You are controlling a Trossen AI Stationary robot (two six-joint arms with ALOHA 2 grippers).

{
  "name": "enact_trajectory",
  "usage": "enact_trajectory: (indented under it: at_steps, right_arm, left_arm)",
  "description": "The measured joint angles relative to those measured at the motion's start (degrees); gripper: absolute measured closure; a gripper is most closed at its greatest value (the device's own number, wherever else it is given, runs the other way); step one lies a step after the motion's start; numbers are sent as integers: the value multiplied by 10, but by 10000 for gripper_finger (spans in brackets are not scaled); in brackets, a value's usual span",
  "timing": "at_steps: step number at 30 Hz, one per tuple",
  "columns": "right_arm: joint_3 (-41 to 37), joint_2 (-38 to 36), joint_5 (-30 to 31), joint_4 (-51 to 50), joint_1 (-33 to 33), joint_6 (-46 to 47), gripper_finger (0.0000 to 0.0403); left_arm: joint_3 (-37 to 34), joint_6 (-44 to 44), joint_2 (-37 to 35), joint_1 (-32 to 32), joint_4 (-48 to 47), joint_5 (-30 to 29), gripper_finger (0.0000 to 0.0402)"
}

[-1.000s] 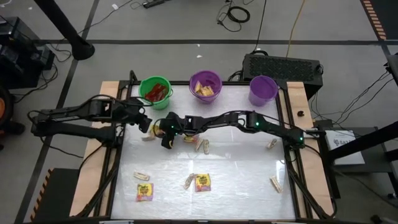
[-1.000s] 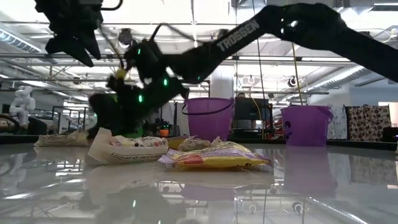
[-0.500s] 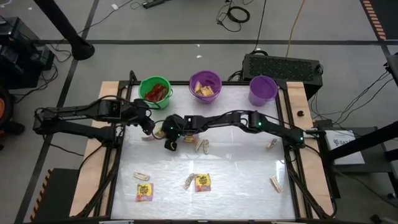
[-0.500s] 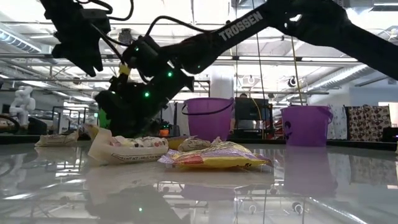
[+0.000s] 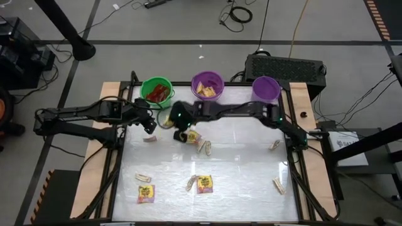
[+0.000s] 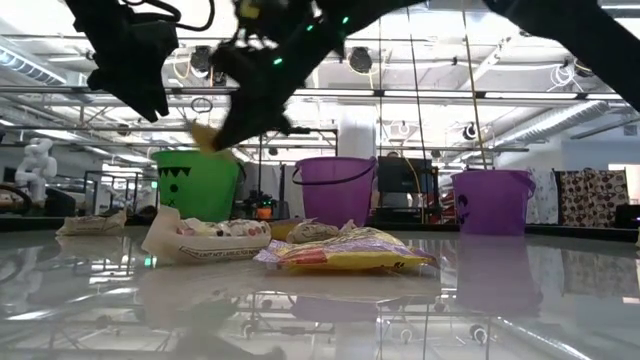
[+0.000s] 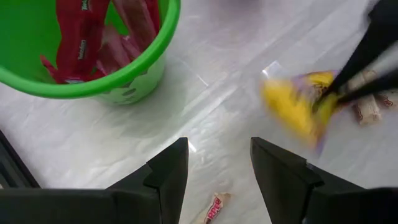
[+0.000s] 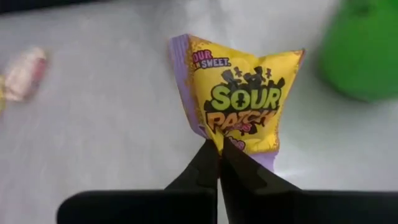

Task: Sort candy by brand, put in halloween buckets
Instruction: Put the yellow candy pack in the left purple bucket

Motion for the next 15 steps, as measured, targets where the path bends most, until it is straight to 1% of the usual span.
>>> enact_trajectory:
  at_steps: [5,8,10,12,15]
  right_arm:
    - [-2,-63,64,-93,-26,-56,402]
    - [1,-98,97,-129,-55,-78,402]
    - [1,-106,122,-153,-77,-88,402]
    - [0,-108,133,-167,-100,-90,402]
    - [-1,-109,126,-193,-136,-89,403]
  left_arm:
    - [0,0,0,0,0,-2,221]
    - [0,0,0,0,0,-2,221]
    - [0,-1,1,0,1,-3,221]
    - [0,-1,3,0,4,-3,221]
    - [0,-5,6,0,3,-3,221]
